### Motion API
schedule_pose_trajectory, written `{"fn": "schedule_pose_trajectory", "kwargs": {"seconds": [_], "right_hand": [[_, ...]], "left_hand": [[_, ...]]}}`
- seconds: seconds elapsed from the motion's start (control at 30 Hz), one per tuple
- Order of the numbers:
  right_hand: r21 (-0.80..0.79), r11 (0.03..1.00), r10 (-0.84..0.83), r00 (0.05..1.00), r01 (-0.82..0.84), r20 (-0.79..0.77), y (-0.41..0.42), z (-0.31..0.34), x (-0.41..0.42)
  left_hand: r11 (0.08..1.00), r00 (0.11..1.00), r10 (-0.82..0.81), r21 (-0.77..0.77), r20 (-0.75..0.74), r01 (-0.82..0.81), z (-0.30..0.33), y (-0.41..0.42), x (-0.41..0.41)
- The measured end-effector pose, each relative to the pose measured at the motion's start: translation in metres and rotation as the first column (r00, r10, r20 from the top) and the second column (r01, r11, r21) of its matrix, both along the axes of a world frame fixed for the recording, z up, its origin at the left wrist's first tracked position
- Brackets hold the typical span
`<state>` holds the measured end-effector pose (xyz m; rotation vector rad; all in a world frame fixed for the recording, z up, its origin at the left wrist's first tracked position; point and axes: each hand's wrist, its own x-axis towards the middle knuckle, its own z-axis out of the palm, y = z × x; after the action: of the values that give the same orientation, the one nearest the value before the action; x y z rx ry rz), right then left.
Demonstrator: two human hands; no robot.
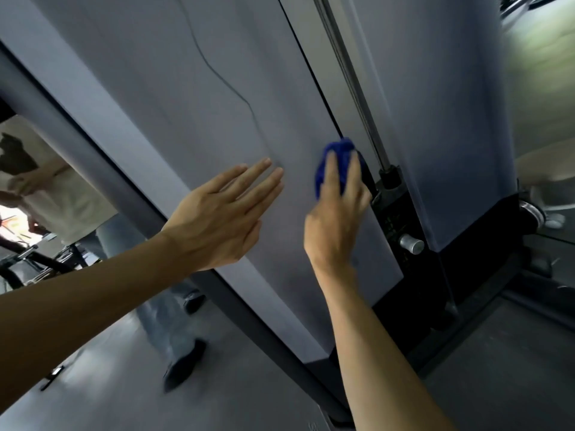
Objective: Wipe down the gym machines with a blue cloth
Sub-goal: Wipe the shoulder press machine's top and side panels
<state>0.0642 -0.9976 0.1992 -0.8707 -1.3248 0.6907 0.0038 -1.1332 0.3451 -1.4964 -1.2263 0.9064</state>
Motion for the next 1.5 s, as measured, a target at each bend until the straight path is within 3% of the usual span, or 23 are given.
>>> {"fn": "schedule_pose_trajectory", "kwargs": {"seconds": [0.13, 0.2, 0.3, 0.43, 0.5, 0.57, 0.63, 0.73, 0.8, 0.9, 1.0, 1.07, 1.13, 1.23, 1.27, 1.3, 1.37, 1.43, 1.5], "right_hand": [[-0.373, 0.927, -0.062, 0.996, 0.036, -0.057, 0.001, -0.072, 0.0], [-0.433, 0.901, -0.061, 0.996, 0.027, -0.065, 0.005, -0.08, -0.001], [-0.378, 0.926, -0.043, 0.998, 0.018, -0.056, 0.006, -0.086, 0.0], [-0.044, 0.997, 0.064, 0.997, -0.062, 0.053, -0.076, -0.118, -0.008], [0.141, 0.974, 0.154, 0.976, -0.176, 0.154, -0.127, -0.132, -0.01], [0.238, 0.941, 0.195, 0.959, -0.242, 0.205, -0.128, -0.143, -0.007], [0.193, 0.965, 0.141, 0.973, -0.176, 0.183, -0.086, -0.142, -0.002], [-0.172, 0.985, 0.028, 1.0, -0.027, 0.007, -0.006, -0.125, 0.004], [-0.283, 0.959, -0.012, 0.998, -0.005, -0.056, 0.009, -0.107, 0.001], [-0.126, 0.992, -0.018, 1.0, 0.016, -0.019, -0.042, -0.093, -0.009], [0.137, 0.984, 0.108, 0.992, -0.116, 0.065, -0.106, -0.101, -0.014], [0.234, 0.96, 0.137, 0.986, -0.157, 0.097, -0.099, -0.102, -0.01], [0.167, 0.982, 0.08, 0.993, -0.093, 0.084, -0.058, -0.09, -0.005], [-0.138, 0.99, 0.001, 0.999, -0.006, -0.033, 0.009, -0.059, 0.002], [-0.176, 0.984, -0.016, 0.998, 0.006, -0.056, 0.014, -0.05, 0.003], [-0.157, 0.987, -0.026, 0.999, 0.02, -0.041, 0.005, -0.043, 0.002], [0.034, 0.999, 0.021, 0.997, -0.024, 0.068, -0.041, -0.045, -0.002], [0.287, 0.946, 0.104, 0.979, -0.153, 0.178, -0.095, -0.056, -0.004], [0.397, 0.898, 0.108, 0.97, -0.188, 0.216, -0.097, -0.064, -0.005]], "left_hand": [[0.999, 0.999, -0.039, 0.006, 0.025, 0.039, 0.0, 0.001, -0.001], [0.999, 0.999, -0.034, 0.001, 0.014, 0.034, 0.001, 0.001, -0.001], [0.999, 0.999, -0.05, 0.004, 0.011, 0.049, 0.001, 0.001, -0.001], [0.996, 0.996, -0.084, 0.014, 0.024, 0.084, 0.0, 0.0, -0.003], [0.995, 0.995, -0.097, 0.015, 0.022, 0.096, 0.001, 0.0, -0.004], [0.995, 0.995, -0.097, 0.01, 0.024, 0.097, 0.0, 0.0, -0.005], [0.994, 0.994, -0.106, 0.022, 0.025, 0.105, 0.0, 0.0, -0.004], [0.994, 0.993, -0.11, 0.028, 0.03, 0.109, -0.001, -0.001, -0.006], [0.994, 0.994, -0.106, 0.03, 0.033, 0.105, -0.001, -0.001, -0.006], [0.993, 0.992, -0.117, 0.035, 0.037, 0.116, -0.002, -0.001, -0.007], [0.994, 0.993, -0.11, 0.025, 0.039, 0.109, -0.001, -0.001, -0.007], [0.994, 0.993, -0.11, 0.019, 0.038, 0.109, -0.001, 0.0, -0.008], [0.993, 0.993, -0.119, 0.029, 0.023, 0.119, -0.001, 0.0, -0.008], [0.994, 0.994, -0.105, 0.021, 0.01, 0.105, -0.001, 0.0, -0.009], [0.995, 0.995, -0.102, 0.017, 0.009, 0.102, -0.001, 0.0, -0.009], [0.995, 0.995, -0.101, 0.013, 0.009, 0.101, -0.001, 0.0, -0.009], [0.994, 0.994, -0.109, 0.016, 0.012, 0.109, -0.002, 0.0, -0.01], [0.995, 0.995, -0.104, 0.014, 0.005, 0.104, -0.002, 0.0, -0.01], [0.995, 0.995, -0.103, 0.01, 0.011, 0.103, -0.002, 0.001, -0.01]]}}
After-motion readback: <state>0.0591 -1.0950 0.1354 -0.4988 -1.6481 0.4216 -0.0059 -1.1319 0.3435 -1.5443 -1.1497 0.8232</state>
